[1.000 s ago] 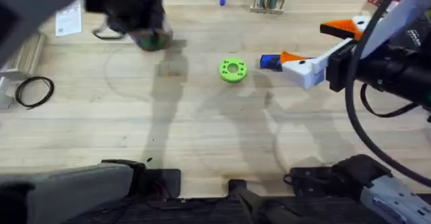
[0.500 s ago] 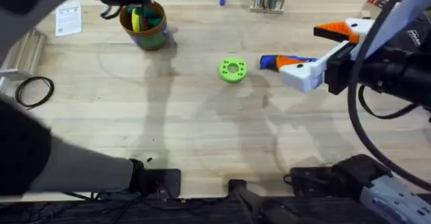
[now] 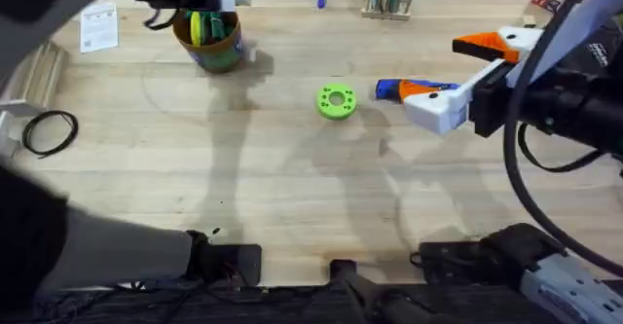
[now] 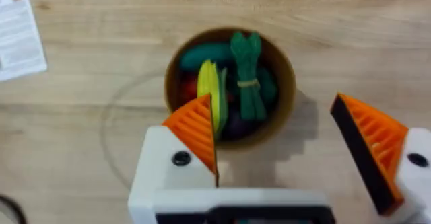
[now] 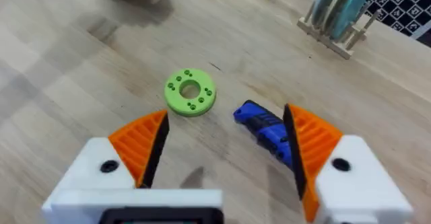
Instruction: Pick up the gripper from the table and insert it into the empty holder that is missing its gripper. Then pick up a screw, insert it into the mounting hole, and use the screwdriver to tighten it. Finally, clean up the table by picking up the vegetable and placing it into the bucket.
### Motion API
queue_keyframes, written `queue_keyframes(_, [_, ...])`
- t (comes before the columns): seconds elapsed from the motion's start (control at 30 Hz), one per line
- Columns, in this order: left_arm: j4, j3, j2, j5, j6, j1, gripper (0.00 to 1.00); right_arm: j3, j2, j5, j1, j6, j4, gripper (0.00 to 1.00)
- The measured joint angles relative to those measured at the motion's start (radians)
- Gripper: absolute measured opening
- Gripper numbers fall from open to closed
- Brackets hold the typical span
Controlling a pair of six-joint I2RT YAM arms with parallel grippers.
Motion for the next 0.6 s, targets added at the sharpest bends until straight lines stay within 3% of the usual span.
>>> queue_keyframes(0.27, [-0.364,-0.003,-0.255,0.021,-0.009,-0.011,0.986,0.000,0.000,0.000,0.000,0.000,0.000,0.991])
queue_keyframes(0.5, [-0.384,-0.190,-0.482,0.034,-0.028,-0.136,0.986,0.000,0.000,0.000,0.000,0.000,-0.001,0.991])
queue_keyframes(0.6, [-0.381,-0.296,-0.539,0.040,-0.041,-0.155,0.987,0.000,0.005,0.000,0.000,0.000,-0.001,0.992])
